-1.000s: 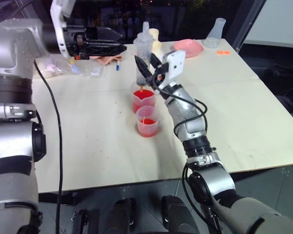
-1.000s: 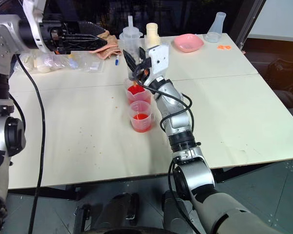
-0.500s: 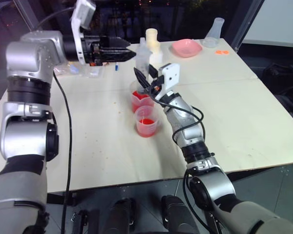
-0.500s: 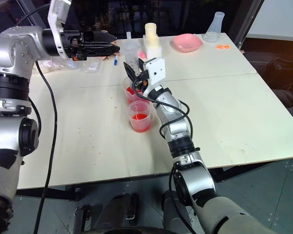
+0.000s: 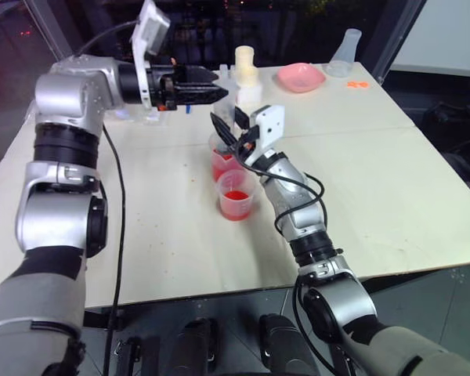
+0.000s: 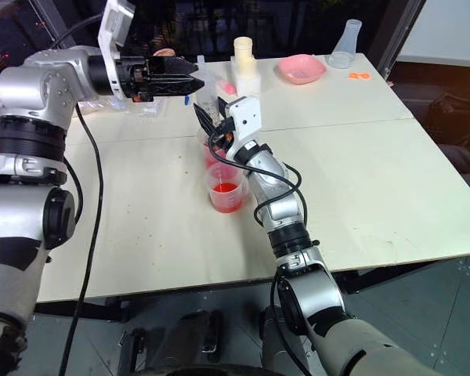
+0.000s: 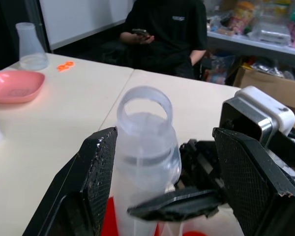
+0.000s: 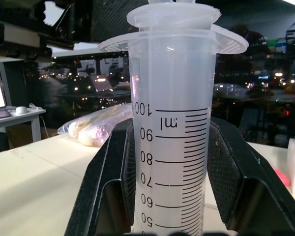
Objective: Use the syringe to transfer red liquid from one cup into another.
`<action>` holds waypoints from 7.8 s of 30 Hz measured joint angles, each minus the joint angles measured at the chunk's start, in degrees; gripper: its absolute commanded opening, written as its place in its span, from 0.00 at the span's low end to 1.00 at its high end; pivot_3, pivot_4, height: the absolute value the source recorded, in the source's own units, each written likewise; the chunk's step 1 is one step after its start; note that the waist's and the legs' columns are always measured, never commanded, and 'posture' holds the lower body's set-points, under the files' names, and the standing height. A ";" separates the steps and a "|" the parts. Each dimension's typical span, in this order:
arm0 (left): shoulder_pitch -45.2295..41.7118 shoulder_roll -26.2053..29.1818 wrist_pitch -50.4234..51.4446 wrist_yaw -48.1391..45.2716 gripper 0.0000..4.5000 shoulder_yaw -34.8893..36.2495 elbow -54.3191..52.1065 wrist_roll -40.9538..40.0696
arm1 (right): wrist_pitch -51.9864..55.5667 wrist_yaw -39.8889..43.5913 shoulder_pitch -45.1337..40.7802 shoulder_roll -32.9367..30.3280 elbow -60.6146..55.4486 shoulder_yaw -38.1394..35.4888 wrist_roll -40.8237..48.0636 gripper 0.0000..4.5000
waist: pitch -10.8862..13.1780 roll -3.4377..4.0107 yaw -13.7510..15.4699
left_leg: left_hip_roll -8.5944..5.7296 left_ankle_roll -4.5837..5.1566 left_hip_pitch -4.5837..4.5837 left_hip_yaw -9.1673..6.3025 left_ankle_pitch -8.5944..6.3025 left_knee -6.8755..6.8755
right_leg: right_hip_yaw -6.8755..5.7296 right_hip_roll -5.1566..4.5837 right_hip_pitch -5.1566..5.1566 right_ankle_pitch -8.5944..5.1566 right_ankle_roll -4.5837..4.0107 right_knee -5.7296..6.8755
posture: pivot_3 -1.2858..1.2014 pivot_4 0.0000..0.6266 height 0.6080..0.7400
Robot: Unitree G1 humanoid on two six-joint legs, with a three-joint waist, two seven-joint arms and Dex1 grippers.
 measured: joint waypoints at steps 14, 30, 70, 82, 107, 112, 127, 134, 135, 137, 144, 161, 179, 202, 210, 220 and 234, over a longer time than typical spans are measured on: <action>0.32 1.33 3.45 -1.90 0.72 -0.03 -6.27 -0.44 | 0.12 0.34 0.01 -0.15 0.24 -0.14 0.01 0.32 | 0.00 0.00 -0.01 | 0.00 0.01 0.00 -0.02 -0.01 0.00 | 0.00 0.01 -0.01 0.00 0.00 0.00 | 0.52 0.24 1.00; 3.05 0.83 4.96 -0.61 0.72 -0.13 -8.94 -0.96 | 0.11 0.50 -0.19 -0.40 1.33 -0.33 0.02 0.32 | 0.00 0.00 0.01 | 0.00 -0.01 0.01 -0.06 0.01 -0.01 | 0.00 0.01 0.00 0.00 0.00 0.00 | 0.52 0.24 1.00; 0.86 -6.22 0.76 7.68 0.05 1.87 1.24 -0.23 | 1.27 -0.10 1.35 -0.01 1.16 -0.19 -0.53 0.32 | 0.00 0.00 0.04 | -0.01 0.01 0.01 -0.07 0.00 -0.01 | 0.00 0.02 0.00 0.00 -0.01 0.00 | 0.52 0.24 1.00; -0.55 -7.15 -0.26 7.99 0.05 2.09 5.14 -0.05 | 2.64 -0.52 2.83 0.43 -0.34 -0.47 0.06 0.32 | 0.00 0.00 0.04 | -0.01 0.01 0.01 -0.07 -0.01 -0.01 | -0.01 0.02 0.00 0.00 -0.01 0.00 | 0.52 0.24 1.00; -3.43 -7.31 -1.27 7.95 0.05 2.32 8.28 -0.25 | 2.51 -0.85 4.08 0.50 -1.03 -0.44 0.00 0.32 | 0.00 0.00 0.04 | -0.01 0.01 0.01 -0.07 -0.01 -0.02 | -0.01 0.03 0.00 0.00 -0.01 0.00 | 0.52 0.24 1.00; -3.45 -7.29 -1.26 7.95 0.05 2.37 8.11 -0.27 | 2.57 -0.79 4.08 0.49 -1.03 -0.44 -0.01 0.32 | 0.00 0.00 0.04 | -0.01 0.01 0.01 -0.07 -0.01 -0.02 | -0.01 0.03 0.00 0.00 -0.01 0.00 | 0.52 0.24 1.00; -2.02 -6.33 -0.20 6.52 0.50 2.26 1.57 0.11 | 2.25 -0.46 3.27 -0.10 -1.67 -0.29 -0.52 0.32 | 0.00 0.00 0.03 | -0.01 0.01 0.00 -0.08 -0.01 -0.02 | -0.01 0.03 0.00 0.00 -0.01 0.00 | 0.52 0.24 1.00; -0.61 -4.54 -0.25 5.76 0.50 2.40 -2.03 -0.18 | 2.24 0.06 1.65 -0.92 -1.41 0.00 -1.56 0.32 | 0.00 0.00 -0.04 | -0.01 0.00 0.01 -0.08 0.00 -0.03 | -0.01 0.03 -0.01 0.00 -0.01 0.01 | 0.52 0.24 1.00; -0.30 -4.27 -0.30 5.80 0.50 2.53 -2.38 -0.25 | 2.24 0.15 1.45 -1.06 -1.30 0.03 -1.67 0.32 | 0.00 0.00 -0.02 | 0.00 0.00 0.01 -0.09 0.00 -0.03 | 0.00 0.03 -0.01 0.00 -0.01 0.00 | 0.52 0.24 1.00; 0.20 -3.38 -0.34 5.87 0.50 2.66 -2.66 -0.26 | 2.24 0.19 1.06 -1.10 -0.79 0.01 -1.67 0.32 | 0.00 0.00 -0.04 | -0.01 -0.01 0.01 -0.09 0.00 -0.02 | 0.00 0.03 -0.01 0.00 -0.01 0.00 | 0.52 0.24 1.00; 2.81 0.06 -0.15 7.13 0.50 3.53 -4.85 -0.70 | 1.90 0.52 -0.20 -1.40 -0.22 -0.26 -1.62 0.32 | 0.00 0.00 -0.07 | -0.01 -0.01 0.02 -0.10 0.00 -0.03 | 0.00 0.02 -0.01 0.00 -0.01 0.01 | 0.52 0.24 1.00; 15.73 7.70 9.74 14.58 0.50 10.43 -21.35 -7.26 | 1.91 1.09 -0.40 -3.01 -4.65 -0.78 -1.54 0.32 | -0.01 -0.01 0.13 | -0.04 -0.13 0.01 -0.26 0.06 -0.05 | -0.06 -0.02 0.01 0.01 -0.02 0.00 | 0.52 0.24 1.00; 12.43 0.29 0.83 19.33 0.50 10.93 -12.39 -6.90 | 24.13 -4.08 13.46 -5.11 -40.13 4.22 0.02 0.32 | -0.02 -0.03 0.24 | -0.05 -0.08 0.01 -0.27 0.04 -0.05 | -0.07 0.00 0.02 0.00 -0.03 0.01 | 0.52 0.24 1.00; 7.47 0.30 17.48 14.97 0.50 8.93 -17.72 -13.07 | 22.06 -6.09 20.31 -5.23 -40.28 6.93 -2.64 0.32 | -0.02 -0.04 0.18 | -0.04 -0.08 0.02 -0.26 0.04 -0.02 | -0.06 0.04 0.05 0.00 -0.03 0.00 | 0.52 0.24 1.00; 7.46 0.63 18.85 13.14 0.50 7.37 -18.71 -13.49 | 22.07 -6.08 20.30 -5.57 -40.28 7.16 -2.75 0.32 | -0.02 -0.04 0.20 | -0.04 -0.09 0.02 -0.26 0.05 -0.02 | -0.06 0.04 0.05 0.00 -0.03 0.00 | 0.52 0.24 1.00; 7.31 0.27 18.77 10.75 0.50 5.92 -18.56 -13.49 | 22.13 -6.49 20.31 -5.59 -40.28 7.22 -2.77 0.32 | -0.02 -0.04 0.21 | -0.04 -0.09 0.02 -0.26 0.05 -0.02 | -0.05 0.04 0.05 0.00 -0.04 0.00 | 0.52 0.24 1.00; 4.88 -3.67 15.99 8.50 0.50 3.73 -14.71 -13.14 | 22.52 -6.93 20.55 -5.70 -40.28 7.10 -2.76 0.32 | -0.02 -0.04 0.25 | -0.04 -0.08 0.02 -0.25 0.05 -0.02 | -0.05 0.04 0.06 0.00 -0.04 -0.01 | 0.52 0.24 1.00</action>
